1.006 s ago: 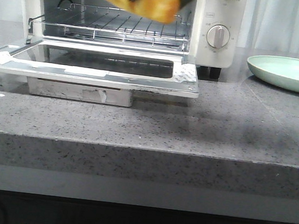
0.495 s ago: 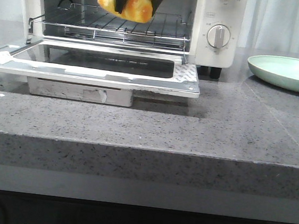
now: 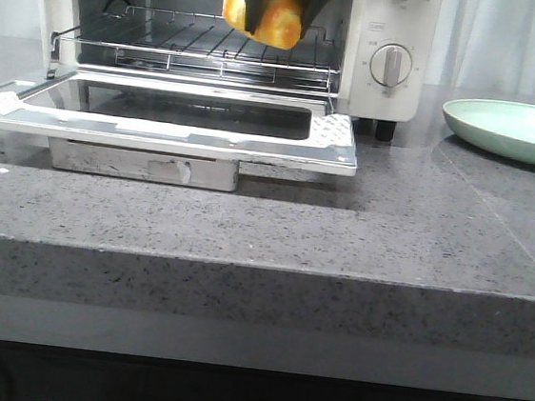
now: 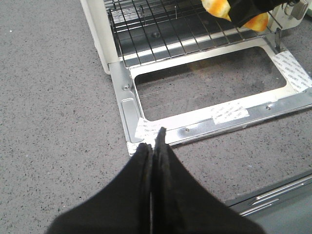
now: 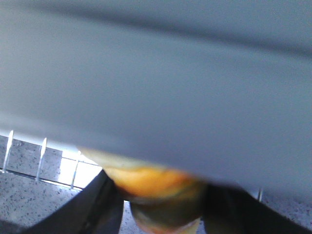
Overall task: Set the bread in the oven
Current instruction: 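Carry the bread roll with the right gripper into the open oven, then release the bread roll onto the oven rack with the right gripper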
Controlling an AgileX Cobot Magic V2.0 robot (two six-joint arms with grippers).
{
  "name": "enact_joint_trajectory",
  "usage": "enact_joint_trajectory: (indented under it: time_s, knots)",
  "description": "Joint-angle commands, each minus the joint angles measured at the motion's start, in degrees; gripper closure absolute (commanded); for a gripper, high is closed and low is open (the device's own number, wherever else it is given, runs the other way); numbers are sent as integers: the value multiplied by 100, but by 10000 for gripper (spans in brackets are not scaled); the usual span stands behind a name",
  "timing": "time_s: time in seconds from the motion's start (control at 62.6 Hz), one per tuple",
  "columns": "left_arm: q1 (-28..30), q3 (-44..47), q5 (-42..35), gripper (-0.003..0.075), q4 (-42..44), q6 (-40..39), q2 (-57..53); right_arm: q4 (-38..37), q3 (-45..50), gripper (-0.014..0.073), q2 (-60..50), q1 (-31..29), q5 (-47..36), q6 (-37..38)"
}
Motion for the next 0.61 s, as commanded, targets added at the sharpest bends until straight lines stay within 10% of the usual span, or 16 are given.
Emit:
enact_joint_trajectory:
  time_s: [0.0,0.255,0.591]
  knots:
    - [18,-130,-356,738,93,-62,-25,-204,-197,538,-354,-14,-349,-2]
    - [18,-130,-356,738,93,-62,-25,-213,-197,499,-302,-14,-505,-29]
    - [18,-130,-356,738,93,-62,-25,-39,-197,7,-293,2,-462,-29]
